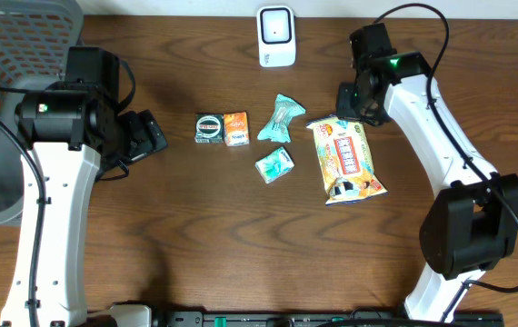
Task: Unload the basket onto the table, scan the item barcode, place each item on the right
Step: 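Lower the yellow snack bag flat onto the table and open right gripper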
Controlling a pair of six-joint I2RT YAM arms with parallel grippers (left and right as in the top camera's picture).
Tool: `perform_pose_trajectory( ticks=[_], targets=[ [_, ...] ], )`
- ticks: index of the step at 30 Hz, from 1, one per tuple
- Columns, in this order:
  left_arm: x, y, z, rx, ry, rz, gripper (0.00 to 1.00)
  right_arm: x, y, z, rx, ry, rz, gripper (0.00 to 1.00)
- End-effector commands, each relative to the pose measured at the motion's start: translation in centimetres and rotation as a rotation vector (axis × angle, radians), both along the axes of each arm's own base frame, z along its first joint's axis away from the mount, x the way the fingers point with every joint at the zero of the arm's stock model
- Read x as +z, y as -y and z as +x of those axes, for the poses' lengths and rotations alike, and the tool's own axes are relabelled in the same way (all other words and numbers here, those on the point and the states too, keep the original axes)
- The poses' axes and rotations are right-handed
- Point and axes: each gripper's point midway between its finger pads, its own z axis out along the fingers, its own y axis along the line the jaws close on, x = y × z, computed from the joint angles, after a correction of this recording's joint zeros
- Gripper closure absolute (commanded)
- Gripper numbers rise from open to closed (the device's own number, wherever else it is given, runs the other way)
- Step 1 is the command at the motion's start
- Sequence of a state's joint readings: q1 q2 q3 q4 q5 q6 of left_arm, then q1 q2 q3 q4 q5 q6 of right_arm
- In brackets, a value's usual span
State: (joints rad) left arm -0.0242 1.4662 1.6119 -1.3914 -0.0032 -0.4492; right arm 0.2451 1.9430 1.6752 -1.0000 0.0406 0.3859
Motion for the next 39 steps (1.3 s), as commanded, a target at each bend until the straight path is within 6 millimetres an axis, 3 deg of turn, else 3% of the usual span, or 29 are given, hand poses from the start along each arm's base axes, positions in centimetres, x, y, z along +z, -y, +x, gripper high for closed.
perform_pose_trajectory(
  ticks=[1,9,11,15,20,22,25,28,31,34,35,39],
  targets=[
    [-0.2,-0.1,-0.1,0.011,-0.011,0.004,0.02,-3.3,-0.1,-0.6,0.002,-0.056,-0.014,0.89],
    [-0.2,-0.1,-0.1,0.011,-0.011,0.004,0.02,-11.2,-0.3,-3.7,0.01,-0.214,0.007,0.9],
    [-0.2,-0.1,-0.1,0.011,-0.011,0.004,0.02,-12.1,-0.2,-4.1,0.009,-0.235,0.0,0.91],
    [-0.2,-0.1,-0.1,0.011,-0.011,0.004,0.02,-10.6,-0.1,-3.1,0.003,-0.205,0.004,0.92],
    [-0.2,-0.1,-0.1,0.011,-0.011,0.004,0.02,-5.1,0.3,-1.9,-0.005,-0.184,0.003,0.88],
    [-0.2,-0.1,-0.1,0.011,-0.011,0.004,0.02,-2.7,0.4,-2.4,-0.003,-0.211,-0.004,0.87],
    [-0.2,-0.1,-0.1,0.011,-0.011,0.004,0.02,-1.1,0.7,-4.2,0.023,-0.28,-0.026,0.85],
    [-0.2,-0.1,-0.1,0.011,-0.011,0.004,0.02,-1.4,0.9,-6.6,0.04,-0.376,-0.054,0.85],
    [-0.2,-0.1,-0.1,0.011,-0.011,0.004,0.02,-3.2,1.0,-9.9,0.058,-0.499,-0.092,0.82],
    [-0.2,-0.1,-0.1,0.011,-0.011,0.004,0.02,-5.2,1.1,-12.0,0.076,-0.564,-0.124,0.61],
    [-0.2,-0.1,-0.1,0.011,-0.011,0.004,0.02,-6.2,1.4,-12.4,0.082,-0.571,-0.147,0.59],
    [-0.2,-0.1,-0.1,0.011,-0.011,0.004,0.02,-10.0,1.4,-13.4,0.085,-0.56,-0.155,0.63]
  ],
)
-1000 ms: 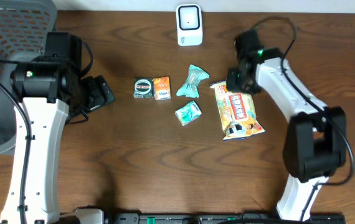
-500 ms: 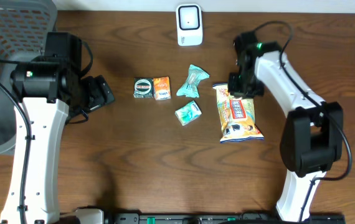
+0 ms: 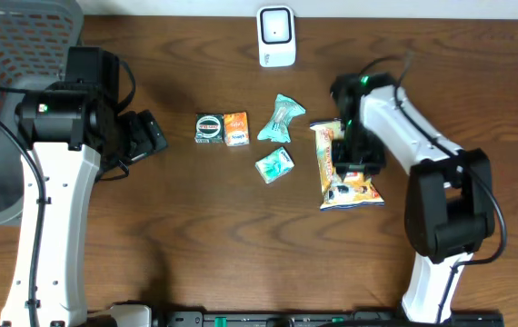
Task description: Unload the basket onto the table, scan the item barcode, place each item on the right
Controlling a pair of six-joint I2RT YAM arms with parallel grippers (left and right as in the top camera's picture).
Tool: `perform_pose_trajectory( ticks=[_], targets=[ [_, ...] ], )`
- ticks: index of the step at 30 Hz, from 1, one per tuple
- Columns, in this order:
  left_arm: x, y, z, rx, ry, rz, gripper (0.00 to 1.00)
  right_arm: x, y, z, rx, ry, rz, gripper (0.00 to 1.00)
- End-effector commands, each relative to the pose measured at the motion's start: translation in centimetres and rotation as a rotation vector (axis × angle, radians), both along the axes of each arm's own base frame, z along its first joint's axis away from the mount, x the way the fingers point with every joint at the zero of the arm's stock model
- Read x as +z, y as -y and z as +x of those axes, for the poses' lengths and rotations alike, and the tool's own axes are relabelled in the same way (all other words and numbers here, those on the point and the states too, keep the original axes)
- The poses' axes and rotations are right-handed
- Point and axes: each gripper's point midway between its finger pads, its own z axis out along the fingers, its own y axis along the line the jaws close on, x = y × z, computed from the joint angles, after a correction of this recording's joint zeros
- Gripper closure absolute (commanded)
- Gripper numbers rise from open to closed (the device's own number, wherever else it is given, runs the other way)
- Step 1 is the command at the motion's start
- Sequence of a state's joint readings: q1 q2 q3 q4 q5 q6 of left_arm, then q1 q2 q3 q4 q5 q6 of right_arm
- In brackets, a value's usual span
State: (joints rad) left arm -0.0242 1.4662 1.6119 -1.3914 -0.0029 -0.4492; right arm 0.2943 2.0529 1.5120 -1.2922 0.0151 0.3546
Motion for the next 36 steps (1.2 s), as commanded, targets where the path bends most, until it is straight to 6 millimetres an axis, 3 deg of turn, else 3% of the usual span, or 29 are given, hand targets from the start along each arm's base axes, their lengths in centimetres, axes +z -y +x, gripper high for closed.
perform_pose_trajectory(
  ticks=[1,6,13,14,17,18,22,24,27,36],
  targets=[
    [-0.2,-0.1,-0.1,0.011,-0.011,0.004,0.02,-2.2,0.3,-1.1,0.003,-0.001,-0.024,0.66],
    [-0.2,-0.1,-0.1,0.011,-0.011,0.004,0.02,-1.7,0.1,0.3,-0.039,0.049,-0.017,0.71],
    [-0.2,-0.1,-0.1,0.011,-0.011,0.004,0.02,4.9,0.7,6.1,-0.021,0.193,0.037,0.66],
    [-0.2,-0.1,-0.1,0.011,-0.011,0.004,0.02,6.1,1.0,7.2,-0.01,0.231,0.049,0.59],
    [-0.2,-0.1,-0.1,0.011,-0.011,0.004,0.02,8.3,2.1,9.4,-0.023,0.31,0.063,0.21],
    [-0.2,-0.1,-0.1,0.011,-0.011,0.004,0.02,8.7,2.7,9.9,-0.037,0.327,0.065,0.12],
    [-0.2,-0.1,-0.1,0.011,-0.011,0.004,0.02,8.4,4.8,10.0,-0.07,0.321,0.057,0.07],
    [-0.2,-0.1,-0.1,0.011,-0.011,0.004,0.02,7.5,5.8,9.7,-0.093,0.304,0.051,0.01],
    [-0.2,-0.1,-0.1,0.011,-0.011,0.004,0.02,6.0,6.8,9.6,-0.104,0.296,0.047,0.01],
    [-0.2,-0.1,-0.1,0.011,-0.011,0.004,0.02,4.1,7.2,9.4,-0.098,0.291,0.047,0.01]
  ],
)
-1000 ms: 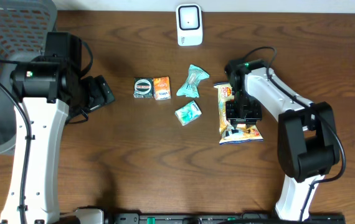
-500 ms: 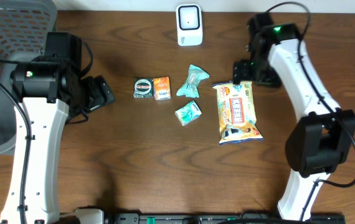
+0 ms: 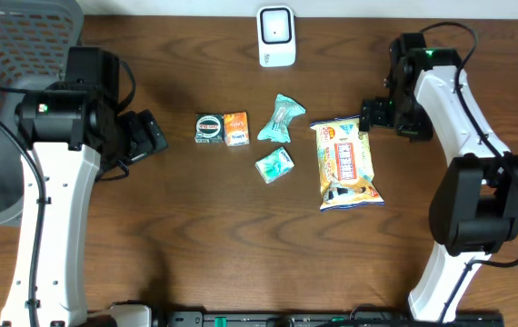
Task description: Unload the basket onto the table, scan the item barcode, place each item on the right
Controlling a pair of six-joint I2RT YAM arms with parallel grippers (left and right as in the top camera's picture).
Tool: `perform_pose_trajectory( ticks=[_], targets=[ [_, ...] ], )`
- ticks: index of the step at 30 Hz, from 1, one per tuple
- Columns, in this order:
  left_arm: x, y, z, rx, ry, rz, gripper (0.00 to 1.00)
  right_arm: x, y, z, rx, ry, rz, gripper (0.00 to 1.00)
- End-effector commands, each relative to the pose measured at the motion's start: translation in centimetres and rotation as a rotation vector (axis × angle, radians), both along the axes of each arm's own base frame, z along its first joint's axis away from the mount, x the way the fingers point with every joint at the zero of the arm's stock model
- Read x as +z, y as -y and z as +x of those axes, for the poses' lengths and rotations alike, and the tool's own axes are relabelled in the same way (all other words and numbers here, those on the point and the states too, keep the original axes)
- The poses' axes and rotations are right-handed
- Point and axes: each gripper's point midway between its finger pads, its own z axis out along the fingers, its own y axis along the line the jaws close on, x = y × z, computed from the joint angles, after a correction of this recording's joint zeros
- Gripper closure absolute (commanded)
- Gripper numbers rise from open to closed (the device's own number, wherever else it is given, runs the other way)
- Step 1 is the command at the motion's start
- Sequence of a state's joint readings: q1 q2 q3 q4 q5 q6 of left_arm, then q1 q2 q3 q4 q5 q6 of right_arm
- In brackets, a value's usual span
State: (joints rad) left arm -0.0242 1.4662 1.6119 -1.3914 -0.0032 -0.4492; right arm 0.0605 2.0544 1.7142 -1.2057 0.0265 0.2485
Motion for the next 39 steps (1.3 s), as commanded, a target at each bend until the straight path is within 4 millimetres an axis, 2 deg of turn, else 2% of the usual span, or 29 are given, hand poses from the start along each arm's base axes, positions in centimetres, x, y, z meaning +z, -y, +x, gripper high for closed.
perform_pose_trajectory(
  ticks=[1,4,19,23,26,29,33,35,39],
  targets=[
    [-0.2,-0.1,-0.1,0.011,-0.011,0.004,0.02,0.0,0.2,0.2,0.055,0.015,-0.01,0.01],
    [-0.2,-0.1,-0.1,0.011,-0.011,0.004,0.02,0.1,0.4,0.4,0.133,0.017,-0.024,0.01],
    [-0.2,-0.1,-0.1,0.011,-0.011,0.004,0.02,-0.1,2.7,0.5,0.155,0.019,-0.048,0.01],
    [-0.2,-0.1,-0.1,0.011,-0.011,0.004,0.02,-0.5,0.3,0.3,0.291,0.028,0.11,0.01],
    [-0.2,-0.1,-0.1,0.011,-0.011,0.004,0.02,-0.9,-0.8,0.2,0.321,0.042,0.18,0.01],
    [-0.2,-0.1,-0.1,0.011,-0.011,0.004,0.02,-1.6,-1.5,-0.7,0.381,0.025,0.231,0.01],
    [-0.2,-0.1,-0.1,0.011,-0.011,0.004,0.02,-2.9,-3.8,-1.5,0.427,0.049,0.385,0.01],
    [-0.2,-0.1,-0.1,0.011,-0.011,0.004,0.02,-4.1,-4.1,-1.9,0.418,0.056,0.413,0.01],
    [-0.2,-0.1,-0.1,0.011,-0.011,0.004,0.02,-6.2,-5.4,-4.1,0.394,0.033,0.519,0.01]
  ],
)
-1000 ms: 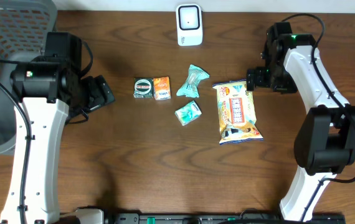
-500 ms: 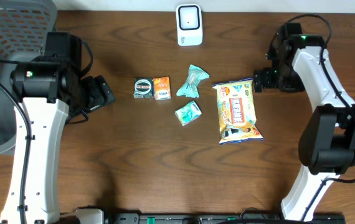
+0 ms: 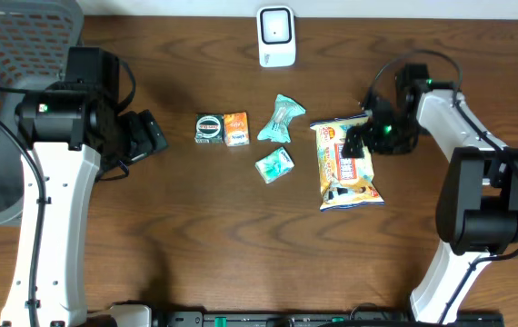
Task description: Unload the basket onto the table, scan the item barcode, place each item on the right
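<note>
A yellow snack bag (image 3: 343,171) lies flat right of centre in the overhead view. My right gripper (image 3: 357,142) is down on the bag's upper right edge, with its dark fingers over the wrapper. Their spacing is hidden from above, and the bag's top right corner looks slightly raised. The white barcode scanner (image 3: 276,36) stands at the far edge of the table. My left gripper (image 3: 153,133) hovers at the left, away from every item, its jaws too dark to read.
A round green tin (image 3: 209,128) and an orange box (image 3: 235,128) sit side by side left of centre. Two teal packets (image 3: 282,116) (image 3: 274,164) lie between them and the bag. A grey mesh basket (image 3: 4,54) fills the far left corner.
My right gripper has moved from just off the bag's upper right side onto the bag's upper right edge. The bag's top right corner now looks slightly pulled up. The left arm has not moved.
My right gripper was first beyond the bag's top edge. It then lay across the bag's upper part, and the bag shifted slightly. Then it stood off the bag's right side, and now it rests on the bag's upper right edge. The left arm stayed still throughout.
</note>
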Controlling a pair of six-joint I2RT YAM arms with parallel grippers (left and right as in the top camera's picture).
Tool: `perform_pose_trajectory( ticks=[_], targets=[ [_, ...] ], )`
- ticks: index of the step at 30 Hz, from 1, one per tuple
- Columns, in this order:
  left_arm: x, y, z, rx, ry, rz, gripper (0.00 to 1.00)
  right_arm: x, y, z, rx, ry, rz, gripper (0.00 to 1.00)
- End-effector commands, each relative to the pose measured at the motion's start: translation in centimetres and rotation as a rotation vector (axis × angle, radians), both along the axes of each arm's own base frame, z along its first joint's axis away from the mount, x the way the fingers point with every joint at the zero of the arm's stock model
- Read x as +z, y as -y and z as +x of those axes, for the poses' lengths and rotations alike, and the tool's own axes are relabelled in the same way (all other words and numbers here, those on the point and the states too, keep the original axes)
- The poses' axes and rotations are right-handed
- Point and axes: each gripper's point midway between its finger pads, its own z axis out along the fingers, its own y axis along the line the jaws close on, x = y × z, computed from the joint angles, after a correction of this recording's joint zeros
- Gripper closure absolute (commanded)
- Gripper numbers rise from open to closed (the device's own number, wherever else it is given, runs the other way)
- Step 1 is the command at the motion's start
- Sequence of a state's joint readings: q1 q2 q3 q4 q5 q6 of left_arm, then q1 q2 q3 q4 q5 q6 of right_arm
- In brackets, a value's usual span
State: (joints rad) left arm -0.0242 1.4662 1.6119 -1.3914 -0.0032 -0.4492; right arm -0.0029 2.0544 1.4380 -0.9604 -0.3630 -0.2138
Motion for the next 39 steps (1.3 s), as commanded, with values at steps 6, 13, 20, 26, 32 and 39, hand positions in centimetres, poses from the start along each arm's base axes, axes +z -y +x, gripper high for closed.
perform_pose_trajectory(
  ticks=[6,13,20,26,32,39],
  targets=[
    [-0.2,-0.1,-0.1,0.011,-0.011,0.004,0.02,-2.5,-3.2,-4.7,-0.002,-0.092,0.235,0.23],
    [-0.2,-0.1,-0.1,0.011,-0.011,0.004,0.02,-1.2,-4.8,-3.6,-0.003,-0.05,0.352,0.99],
    [-0.2,-0.1,-0.1,0.011,-0.011,0.004,0.02,3.1,-3.8,0.1,-0.056,0.056,0.348,0.99],
    [-0.2,-0.1,-0.1,0.011,-0.011,0.004,0.02,8.2,2.3,3.7,-0.19,0.237,-0.153,0.99],
    [-0.2,-0.1,-0.1,0.011,-0.011,0.004,0.02,11.3,6.9,3.3,-0.288,0.368,-0.747,0.99],
    [-0.2,-0.1,-0.1,0.011,-0.011,0.004,0.02,8.3,5.3,4.0,-0.28,0.45,-0.931,0.99]
  ],
)
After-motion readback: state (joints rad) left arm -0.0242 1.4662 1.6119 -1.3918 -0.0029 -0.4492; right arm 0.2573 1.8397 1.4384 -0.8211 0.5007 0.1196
